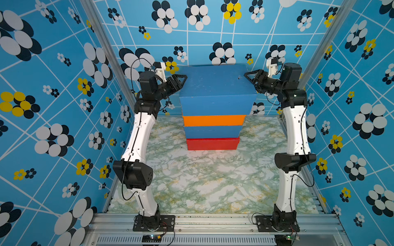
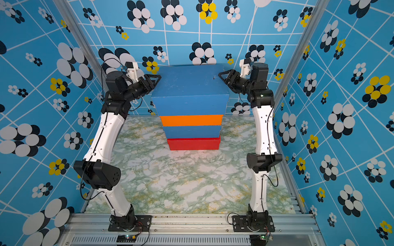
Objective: Stack the shoeboxes
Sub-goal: Place the shoebox at the shoebox.
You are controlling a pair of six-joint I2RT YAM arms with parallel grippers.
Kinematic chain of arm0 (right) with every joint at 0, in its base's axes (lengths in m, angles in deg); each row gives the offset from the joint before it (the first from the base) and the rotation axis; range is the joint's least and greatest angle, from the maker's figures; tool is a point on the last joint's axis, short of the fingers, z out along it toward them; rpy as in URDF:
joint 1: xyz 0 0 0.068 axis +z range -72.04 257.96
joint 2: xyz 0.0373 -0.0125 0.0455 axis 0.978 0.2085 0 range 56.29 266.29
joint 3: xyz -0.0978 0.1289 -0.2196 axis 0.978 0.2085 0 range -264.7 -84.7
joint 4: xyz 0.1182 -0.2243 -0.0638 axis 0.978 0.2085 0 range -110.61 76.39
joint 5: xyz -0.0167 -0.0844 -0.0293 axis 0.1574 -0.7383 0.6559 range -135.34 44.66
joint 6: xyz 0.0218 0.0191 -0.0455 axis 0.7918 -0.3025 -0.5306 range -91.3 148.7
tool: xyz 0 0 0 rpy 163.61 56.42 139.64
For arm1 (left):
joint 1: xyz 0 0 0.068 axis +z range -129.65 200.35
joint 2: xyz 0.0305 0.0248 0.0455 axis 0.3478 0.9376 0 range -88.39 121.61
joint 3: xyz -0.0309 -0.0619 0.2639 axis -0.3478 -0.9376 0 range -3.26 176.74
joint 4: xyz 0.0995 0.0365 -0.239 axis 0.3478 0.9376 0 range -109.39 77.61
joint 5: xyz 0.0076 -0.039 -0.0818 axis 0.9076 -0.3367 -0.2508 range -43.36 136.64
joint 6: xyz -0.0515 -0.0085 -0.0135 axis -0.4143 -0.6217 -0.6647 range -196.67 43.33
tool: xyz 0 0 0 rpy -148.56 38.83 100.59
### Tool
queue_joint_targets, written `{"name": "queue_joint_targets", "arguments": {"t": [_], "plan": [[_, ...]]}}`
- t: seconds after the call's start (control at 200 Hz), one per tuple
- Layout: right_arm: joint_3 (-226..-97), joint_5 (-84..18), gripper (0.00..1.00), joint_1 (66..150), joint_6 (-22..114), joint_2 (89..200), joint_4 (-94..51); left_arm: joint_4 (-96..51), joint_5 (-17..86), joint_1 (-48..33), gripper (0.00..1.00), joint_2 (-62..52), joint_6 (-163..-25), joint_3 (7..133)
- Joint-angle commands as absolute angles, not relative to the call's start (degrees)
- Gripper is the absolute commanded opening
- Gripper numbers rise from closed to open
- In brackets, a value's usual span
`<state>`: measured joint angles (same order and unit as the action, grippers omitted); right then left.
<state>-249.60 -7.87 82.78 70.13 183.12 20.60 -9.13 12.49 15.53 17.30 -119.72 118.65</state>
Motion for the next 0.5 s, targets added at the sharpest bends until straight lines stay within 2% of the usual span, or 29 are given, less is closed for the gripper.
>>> {"name": "queue_joint_targets", "arguments": {"t": [0.0, 0.065, 0.29, 0.495], "plan": [[-250.7, -6.6, 0.79, 82.7, 70.3, 183.5, 18.6, -10.2, 11.4, 16.3, 0.77, 18.5, -119.6, 120.1], [-250.8, -6.9, 0.85, 82.6, 70.0, 183.4, 19.0, -10.2, 11.3, 16.4, 0.83, 18.5, -119.6, 120.3], [-250.8, -7.4, 0.9, 82.4, 69.9, 182.7, 19.3, -9.5, 11.9, 17.0, 1.0, 19.0, -119.5, 121.6], [-251.0, -8.1, 0.96, 82.3, 68.0, 181.4, 21.1, -9.7, 11.9, 18.2, 0.99, 17.9, -120.2, 122.2]]}}
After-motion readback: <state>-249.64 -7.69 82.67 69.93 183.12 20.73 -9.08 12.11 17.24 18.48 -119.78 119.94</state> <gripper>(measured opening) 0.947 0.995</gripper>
